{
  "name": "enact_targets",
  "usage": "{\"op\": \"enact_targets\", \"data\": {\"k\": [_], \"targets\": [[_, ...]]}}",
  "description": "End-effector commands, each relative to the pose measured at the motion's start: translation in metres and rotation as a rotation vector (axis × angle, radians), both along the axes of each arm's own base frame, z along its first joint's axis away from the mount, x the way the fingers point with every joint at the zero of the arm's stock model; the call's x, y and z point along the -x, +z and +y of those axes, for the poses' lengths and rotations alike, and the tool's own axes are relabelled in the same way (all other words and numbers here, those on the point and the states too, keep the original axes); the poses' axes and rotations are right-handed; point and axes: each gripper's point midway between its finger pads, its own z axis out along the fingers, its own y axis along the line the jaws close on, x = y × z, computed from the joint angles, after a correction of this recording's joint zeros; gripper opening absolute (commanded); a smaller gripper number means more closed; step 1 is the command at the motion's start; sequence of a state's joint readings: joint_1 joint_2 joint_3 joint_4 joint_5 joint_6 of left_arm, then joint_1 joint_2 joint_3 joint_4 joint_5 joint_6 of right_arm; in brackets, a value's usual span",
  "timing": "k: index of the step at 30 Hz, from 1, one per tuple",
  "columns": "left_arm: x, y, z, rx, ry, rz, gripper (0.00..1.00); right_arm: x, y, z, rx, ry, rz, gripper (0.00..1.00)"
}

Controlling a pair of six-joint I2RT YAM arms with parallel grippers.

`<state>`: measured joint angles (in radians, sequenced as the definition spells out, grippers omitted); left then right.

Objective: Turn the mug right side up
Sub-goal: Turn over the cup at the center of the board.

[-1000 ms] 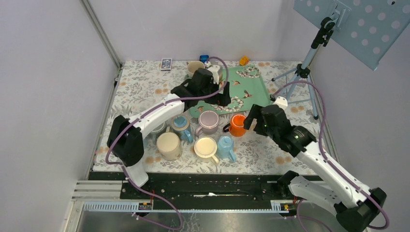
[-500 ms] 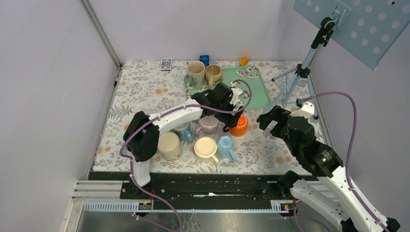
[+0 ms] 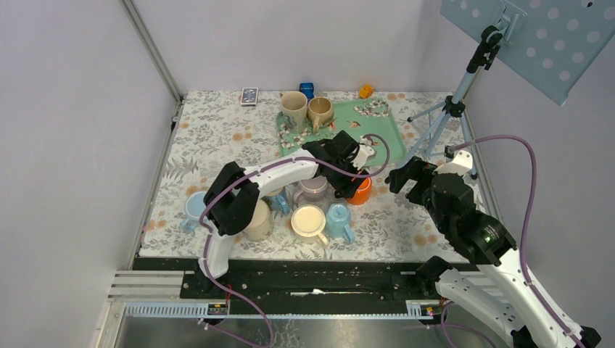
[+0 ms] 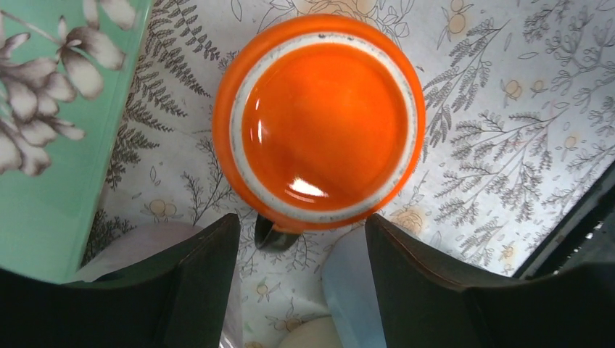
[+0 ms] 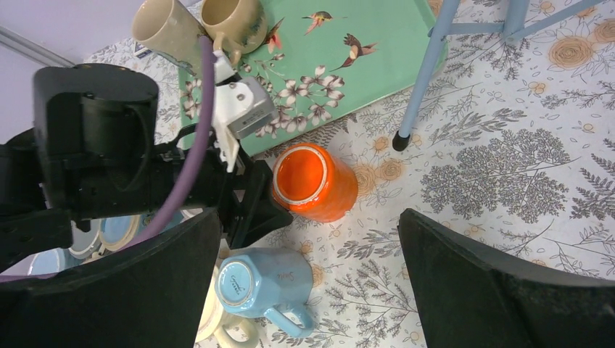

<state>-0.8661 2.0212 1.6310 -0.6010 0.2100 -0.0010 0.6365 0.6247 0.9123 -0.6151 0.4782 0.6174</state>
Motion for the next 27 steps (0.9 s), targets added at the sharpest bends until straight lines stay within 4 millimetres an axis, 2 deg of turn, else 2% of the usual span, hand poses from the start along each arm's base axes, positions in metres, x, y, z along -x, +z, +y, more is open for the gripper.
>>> {"op": "enact_targets", "data": {"k": [1, 9, 15, 21, 24, 27], "targets": [[-0.006, 0.005, -0.015, 0.023, -0.048, -0.031, 0.66, -0.005, 0.022, 0.0, -0.008, -0.006, -0.06, 1.0], [-0.009, -0.008, -0.022, 0.015, -0.055, -0.04, 0.54, -0.004, 0.016, 0.004, -0.018, 0.01, -0.048, 1.0], [-0.011, -0.007, -0.025, 0.029, -0.055, -0.048, 0.41, -0.003, 0.011, 0.006, -0.025, 0.019, -0.038, 1.0], [-0.014, -0.005, -0.028, 0.041, -0.043, -0.058, 0.14, -0.003, 0.007, 0.009, -0.031, 0.029, -0.027, 1.0], [-0.017, 0.003, -0.028, 0.061, -0.026, -0.081, 0.01, -0.004, 0.003, 0.013, -0.035, 0.039, -0.019, 1.0], [-0.023, 0.013, -0.027, 0.081, 0.004, -0.122, 0.0, -0.005, -0.002, 0.019, -0.053, 0.057, -0.012, 1.0]]}}
